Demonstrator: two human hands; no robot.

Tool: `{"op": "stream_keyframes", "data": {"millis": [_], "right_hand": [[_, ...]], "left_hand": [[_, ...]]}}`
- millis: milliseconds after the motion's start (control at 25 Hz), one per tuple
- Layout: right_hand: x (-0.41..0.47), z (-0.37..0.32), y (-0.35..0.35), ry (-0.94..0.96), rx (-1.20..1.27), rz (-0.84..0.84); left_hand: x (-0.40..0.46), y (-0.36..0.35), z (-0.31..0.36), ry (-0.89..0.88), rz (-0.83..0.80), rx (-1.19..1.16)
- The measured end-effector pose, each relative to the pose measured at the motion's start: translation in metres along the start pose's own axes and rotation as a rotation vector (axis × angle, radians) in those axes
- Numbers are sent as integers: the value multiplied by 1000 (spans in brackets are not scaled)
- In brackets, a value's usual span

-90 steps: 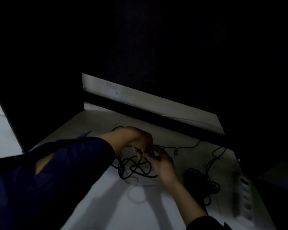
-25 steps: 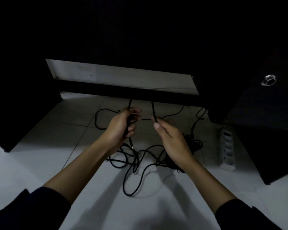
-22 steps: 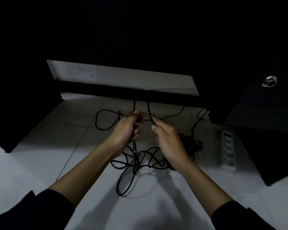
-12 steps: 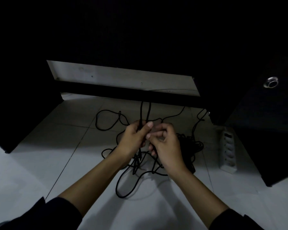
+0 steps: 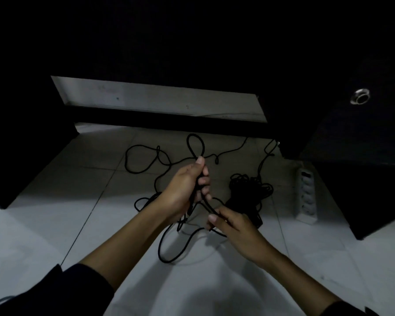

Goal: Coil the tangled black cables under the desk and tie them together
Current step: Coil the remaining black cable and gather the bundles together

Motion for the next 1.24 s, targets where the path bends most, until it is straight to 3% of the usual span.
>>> {"op": "stream_keyframes", "data": {"millis": [440,680,960,1080,1240], "right_hand": [[-18,39,3,-57,-299,-260],[0,-7,39,74,-126,21],[20,-31,32,40,-17,15],[22,-47,33,68,-156,-2],[24,-67,23,148,-630,59]], "left_hand": [[-1,-22,-20,155,-145,43],[-2,2,-14,187,-115,255],[-5,9,-12,164,-142,548],[-6,11,-17,171,-138,657],[-10,-1,-30,211,-209,610]]}}
Point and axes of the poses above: each hand's wrist, its own x-axis towards the middle knuckle, its own y-axis out of the back of the hand, z = x × y, the point moved 9 cm from there along x, towards the middle knuckle
